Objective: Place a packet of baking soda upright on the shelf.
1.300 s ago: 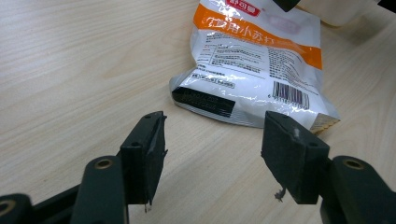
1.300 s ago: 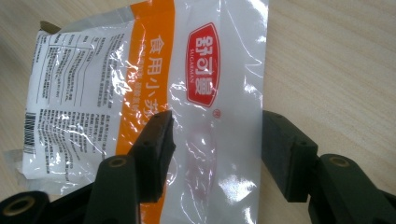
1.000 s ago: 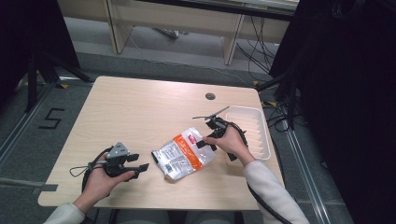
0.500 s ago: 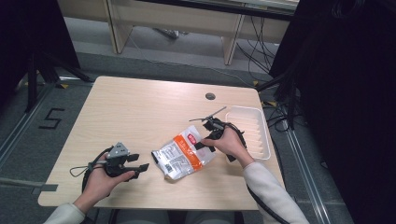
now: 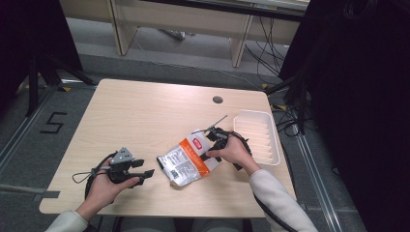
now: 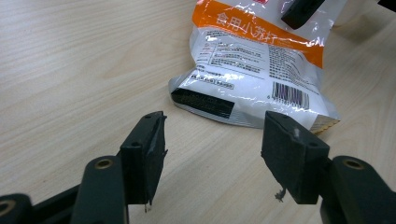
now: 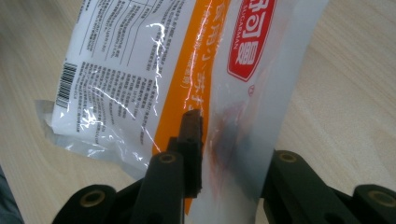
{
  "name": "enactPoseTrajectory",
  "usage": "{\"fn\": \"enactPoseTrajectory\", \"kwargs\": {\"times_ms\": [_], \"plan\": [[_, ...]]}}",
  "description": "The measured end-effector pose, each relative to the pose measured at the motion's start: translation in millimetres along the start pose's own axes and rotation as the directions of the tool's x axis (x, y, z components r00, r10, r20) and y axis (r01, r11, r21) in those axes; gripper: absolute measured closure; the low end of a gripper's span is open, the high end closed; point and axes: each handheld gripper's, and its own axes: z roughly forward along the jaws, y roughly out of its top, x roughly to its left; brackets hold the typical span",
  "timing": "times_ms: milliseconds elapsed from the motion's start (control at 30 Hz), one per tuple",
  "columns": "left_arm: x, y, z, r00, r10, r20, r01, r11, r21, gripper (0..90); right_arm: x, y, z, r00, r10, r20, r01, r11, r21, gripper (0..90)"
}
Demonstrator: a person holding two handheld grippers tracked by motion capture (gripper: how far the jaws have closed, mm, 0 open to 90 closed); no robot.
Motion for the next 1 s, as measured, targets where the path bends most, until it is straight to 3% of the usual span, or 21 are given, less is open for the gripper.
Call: {"fn": "enactPoseTrajectory", "kwargs": {"times_ms": [267,433,667,767,800,900,1000], "plan": [[0.1,0.0,-0.2,1.0,0.001,0.001,-0.001,1.0,-0.001,39.0,1.8,-0.4,2.3,0.9983,-0.058,-0.006,0.058,0.998,0.024,90.0],[0.2,0.0,-0.2,1.0,-0.002,0.001,0.002,1.0,0.0,39.0,7.1,4.2,-7.8,0.9924,-0.123,-0.012,0.123,0.992,0.017,90.0],[0.2,0.2,-0.1,1.0,-0.005,0.002,0.005,1.0,0.003,39.0,10.1,9.3,-23.2,0.9905,-0.137,-0.013,0.137,0.991,-0.001,90.0],[0.3,0.2,-0.1,1.0,-0.004,0.002,0.004,1.0,0.003,39.0,9.9,10.8,-29.4,0.9852,-0.171,-0.006,0.171,0.985,0.012,90.0],[0.3,0.2,-0.1,1.0,-0.005,0.002,0.005,1.0,0.003,39.0,12.5,11.0,-32.3,0.9902,-0.139,0.001,0.139,0.99,0.022,90.0],[0.3,0.2,0.0,1.0,-0.005,0.002,0.005,1.0,0.003,39.0,12.4,14.1,-38.6,0.984,-0.178,0.001,0.178,0.984,0.016,90.0],[0.2,0.3,-0.3,1.0,-0.005,0.001,0.005,1.0,0.004,39.0,15.3,16.2,-43.6,0.9851,-0.172,0.008,0.172,0.985,0.022,90.0]]}}
